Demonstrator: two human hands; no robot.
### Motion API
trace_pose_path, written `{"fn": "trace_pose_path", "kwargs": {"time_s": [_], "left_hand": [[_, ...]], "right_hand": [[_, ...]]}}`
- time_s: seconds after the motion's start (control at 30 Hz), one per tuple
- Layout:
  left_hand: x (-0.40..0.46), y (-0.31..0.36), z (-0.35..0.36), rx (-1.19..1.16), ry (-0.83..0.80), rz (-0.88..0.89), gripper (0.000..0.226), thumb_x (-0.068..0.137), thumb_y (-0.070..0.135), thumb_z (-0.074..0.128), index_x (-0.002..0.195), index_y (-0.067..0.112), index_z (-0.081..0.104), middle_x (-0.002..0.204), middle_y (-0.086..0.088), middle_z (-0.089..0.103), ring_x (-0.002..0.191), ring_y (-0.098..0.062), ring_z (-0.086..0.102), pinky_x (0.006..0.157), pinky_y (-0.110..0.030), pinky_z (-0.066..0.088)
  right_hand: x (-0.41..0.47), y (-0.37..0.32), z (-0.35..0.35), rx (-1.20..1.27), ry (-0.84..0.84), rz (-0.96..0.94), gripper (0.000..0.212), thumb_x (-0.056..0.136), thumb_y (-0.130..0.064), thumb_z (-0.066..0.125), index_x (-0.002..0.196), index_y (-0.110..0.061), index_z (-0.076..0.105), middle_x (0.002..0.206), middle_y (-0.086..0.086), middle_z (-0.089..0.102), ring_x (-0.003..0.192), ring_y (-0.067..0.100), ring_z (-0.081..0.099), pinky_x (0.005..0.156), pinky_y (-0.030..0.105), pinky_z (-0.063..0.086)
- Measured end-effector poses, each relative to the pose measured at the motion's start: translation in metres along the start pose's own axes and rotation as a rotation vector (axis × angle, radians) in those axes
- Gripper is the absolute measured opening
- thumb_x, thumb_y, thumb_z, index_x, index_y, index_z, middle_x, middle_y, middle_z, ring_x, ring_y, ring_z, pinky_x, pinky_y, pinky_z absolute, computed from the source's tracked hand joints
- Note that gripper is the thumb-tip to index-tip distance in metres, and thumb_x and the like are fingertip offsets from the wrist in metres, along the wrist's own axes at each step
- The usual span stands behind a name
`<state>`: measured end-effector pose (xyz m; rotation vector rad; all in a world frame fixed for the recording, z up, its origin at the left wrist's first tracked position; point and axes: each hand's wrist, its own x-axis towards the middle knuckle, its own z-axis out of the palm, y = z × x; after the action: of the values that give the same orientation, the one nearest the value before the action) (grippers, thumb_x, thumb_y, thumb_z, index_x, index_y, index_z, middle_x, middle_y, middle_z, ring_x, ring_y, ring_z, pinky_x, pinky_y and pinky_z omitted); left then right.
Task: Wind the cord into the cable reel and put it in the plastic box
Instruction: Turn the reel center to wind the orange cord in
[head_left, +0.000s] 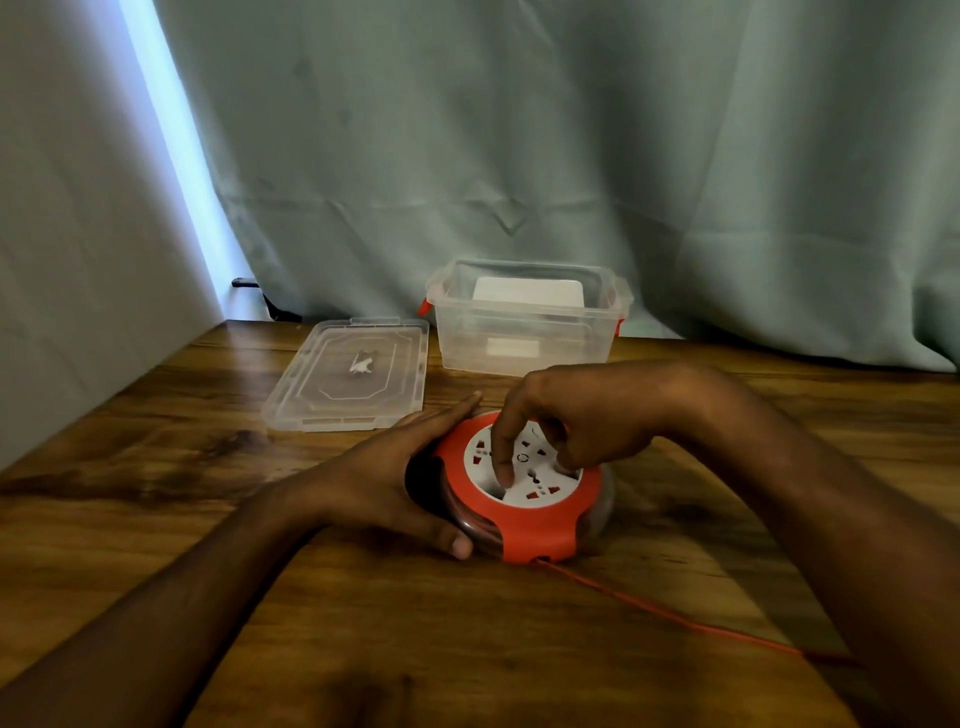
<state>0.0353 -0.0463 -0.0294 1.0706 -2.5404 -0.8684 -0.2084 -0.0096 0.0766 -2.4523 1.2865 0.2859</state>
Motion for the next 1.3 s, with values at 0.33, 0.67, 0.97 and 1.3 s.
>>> {"fn": "trace_pose_path", "kwargs": {"time_s": [0.33,0.67,0.97,1.3], "left_hand": [[0.0,0.002,0.0,0.002,0.014,0.01,0.134,0.044,0.079,0.087,0.145,0.074,-0.001,0.15,0.041,0.018,0.146,0.003,0.027,0.118,-0.024,0.033],[0.0,0.0,0.0,0.003,0.012,0.013,0.138,0.045,0.079,0.086,0.152,0.064,0.0,0.164,0.027,0.016,0.149,0.0,0.024,0.121,-0.027,0.031],[0.0,0.002,-0.001,0.006,-0.01,0.017,0.131,0.043,0.082,0.084,0.139,0.08,-0.005,0.144,0.053,0.013,0.137,0.018,0.025,0.111,-0.01,0.03],[-0.001,0.002,0.0,-0.006,0.007,0.038,0.131,0.047,0.077,0.088,0.144,0.075,-0.001,0.156,0.038,0.021,0.143,0.013,0.027,0.119,-0.023,0.033]], "right_hand": [[0.001,-0.003,0.003,-0.039,0.009,0.0,0.061,0.088,-0.003,0.074,0.12,-0.054,0.067,0.147,-0.015,0.041,0.08,-0.004,0.047,0.054,0.009,0.046],[0.003,-0.002,0.003,-0.169,0.115,0.014,0.061,0.075,-0.055,0.082,0.131,-0.058,0.058,0.093,-0.027,0.049,0.086,0.0,0.052,0.062,0.019,0.04],[0.015,0.002,0.011,-0.212,0.249,0.062,0.067,0.067,-0.076,0.075,0.123,-0.041,0.07,0.127,-0.015,0.06,0.098,0.004,0.044,0.062,0.019,0.036],[0.0,-0.001,-0.003,-0.148,0.144,0.003,0.027,0.085,-0.018,0.079,0.098,-0.041,0.071,0.114,-0.023,0.05,0.085,-0.001,0.05,0.065,0.017,0.042]]}}
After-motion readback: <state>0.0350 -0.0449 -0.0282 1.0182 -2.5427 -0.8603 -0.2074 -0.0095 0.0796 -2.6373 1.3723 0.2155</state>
